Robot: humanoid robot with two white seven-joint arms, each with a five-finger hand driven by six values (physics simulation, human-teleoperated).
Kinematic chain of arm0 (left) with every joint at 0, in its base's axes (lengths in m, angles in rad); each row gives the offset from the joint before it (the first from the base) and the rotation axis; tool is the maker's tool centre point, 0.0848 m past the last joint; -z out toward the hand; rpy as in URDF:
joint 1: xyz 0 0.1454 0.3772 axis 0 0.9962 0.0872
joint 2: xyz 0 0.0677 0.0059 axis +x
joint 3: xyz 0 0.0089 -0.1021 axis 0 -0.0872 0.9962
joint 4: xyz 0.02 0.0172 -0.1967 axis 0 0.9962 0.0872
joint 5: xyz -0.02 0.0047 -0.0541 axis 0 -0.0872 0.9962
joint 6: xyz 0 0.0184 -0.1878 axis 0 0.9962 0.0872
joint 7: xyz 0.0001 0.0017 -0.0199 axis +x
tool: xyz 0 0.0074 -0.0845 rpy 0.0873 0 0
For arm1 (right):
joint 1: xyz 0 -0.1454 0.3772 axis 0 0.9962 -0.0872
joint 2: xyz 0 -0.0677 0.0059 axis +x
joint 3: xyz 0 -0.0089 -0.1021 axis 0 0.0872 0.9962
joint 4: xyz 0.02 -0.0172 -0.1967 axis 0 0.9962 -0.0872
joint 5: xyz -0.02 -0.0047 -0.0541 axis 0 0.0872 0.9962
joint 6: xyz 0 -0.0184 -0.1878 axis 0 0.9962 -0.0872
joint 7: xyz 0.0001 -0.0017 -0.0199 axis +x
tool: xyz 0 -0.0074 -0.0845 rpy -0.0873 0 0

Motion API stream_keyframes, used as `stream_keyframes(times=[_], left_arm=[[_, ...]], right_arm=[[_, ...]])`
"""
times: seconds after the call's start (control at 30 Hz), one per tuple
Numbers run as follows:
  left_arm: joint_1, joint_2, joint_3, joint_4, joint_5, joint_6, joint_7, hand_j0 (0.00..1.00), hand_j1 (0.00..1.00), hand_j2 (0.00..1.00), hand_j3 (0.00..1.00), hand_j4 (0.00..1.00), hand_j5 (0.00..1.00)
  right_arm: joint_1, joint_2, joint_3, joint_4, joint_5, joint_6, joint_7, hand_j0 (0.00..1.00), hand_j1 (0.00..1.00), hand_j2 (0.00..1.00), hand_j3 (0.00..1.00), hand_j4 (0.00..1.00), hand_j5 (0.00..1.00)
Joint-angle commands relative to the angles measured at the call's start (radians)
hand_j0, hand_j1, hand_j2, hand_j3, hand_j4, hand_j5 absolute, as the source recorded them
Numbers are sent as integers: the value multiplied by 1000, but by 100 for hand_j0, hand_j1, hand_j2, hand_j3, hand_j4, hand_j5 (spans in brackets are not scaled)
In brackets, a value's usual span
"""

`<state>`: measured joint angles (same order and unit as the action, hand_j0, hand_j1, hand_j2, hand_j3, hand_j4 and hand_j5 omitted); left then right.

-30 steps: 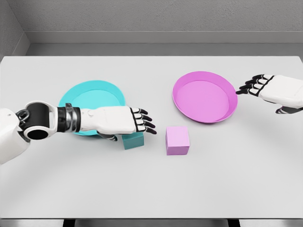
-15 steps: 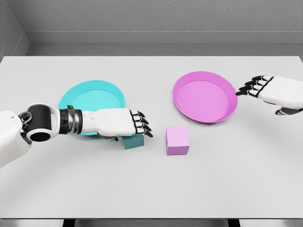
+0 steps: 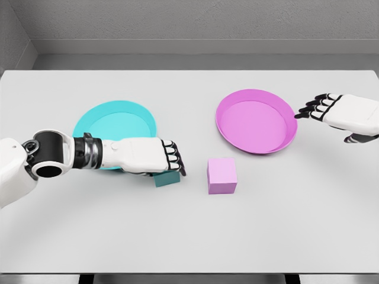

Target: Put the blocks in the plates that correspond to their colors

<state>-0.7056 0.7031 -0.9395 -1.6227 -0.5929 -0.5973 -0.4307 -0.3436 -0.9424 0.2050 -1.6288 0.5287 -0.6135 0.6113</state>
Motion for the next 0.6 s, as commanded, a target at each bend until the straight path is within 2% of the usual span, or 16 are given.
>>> stream_keyframes(times=[0.0, 0.1, 0.2, 0.3, 0.4, 0.47, 0.57], left_arm=[[0, 3, -1, -2, 4, -14, -3, 55, 55, 55, 55, 55, 55], [-2, 4, 2, -2, 7, -14, 4, 54, 54, 54, 54, 54, 54], [-18, 6, 13, -5, 25, -14, 4, 46, 46, 46, 46, 46, 46], [-28, 30, 62, -6, 73, -14, 4, 44, 44, 44, 44, 44, 44], [-28, 44, 111, -3, 131, -14, 3, 44, 44, 44, 44, 44, 44], [-29, 69, 128, 0, 159, -14, 1, 44, 44, 44, 44, 44, 44], [-29, 95, 179, 21, 206, -14, 1, 44, 44, 44, 44, 44, 44]], right_arm=[[0, -1, 1, 0, -4, 3, 0, 100, 100, 100, 100, 100, 100], [-2, 0, 7, 0, -4, 3, 0, 100, 100, 100, 100, 100, 100], [-5, 30, 14, -36, -4, 3, 0, 100, 100, 100, 100, 100, 100], [-69, 31, 83, -36, -3, 3, 0, 100, 100, 100, 100, 100, 100], [-90, 48, 111, -37, 1, 3, 0, 100, 100, 100, 100, 100, 100], [-118, 60, 172, -37, 34, 3, 0, 100, 100, 100, 100, 100, 100], [-155, 65, 212, -43, 42, 3, 0, 100, 100, 100, 100, 100, 100]])
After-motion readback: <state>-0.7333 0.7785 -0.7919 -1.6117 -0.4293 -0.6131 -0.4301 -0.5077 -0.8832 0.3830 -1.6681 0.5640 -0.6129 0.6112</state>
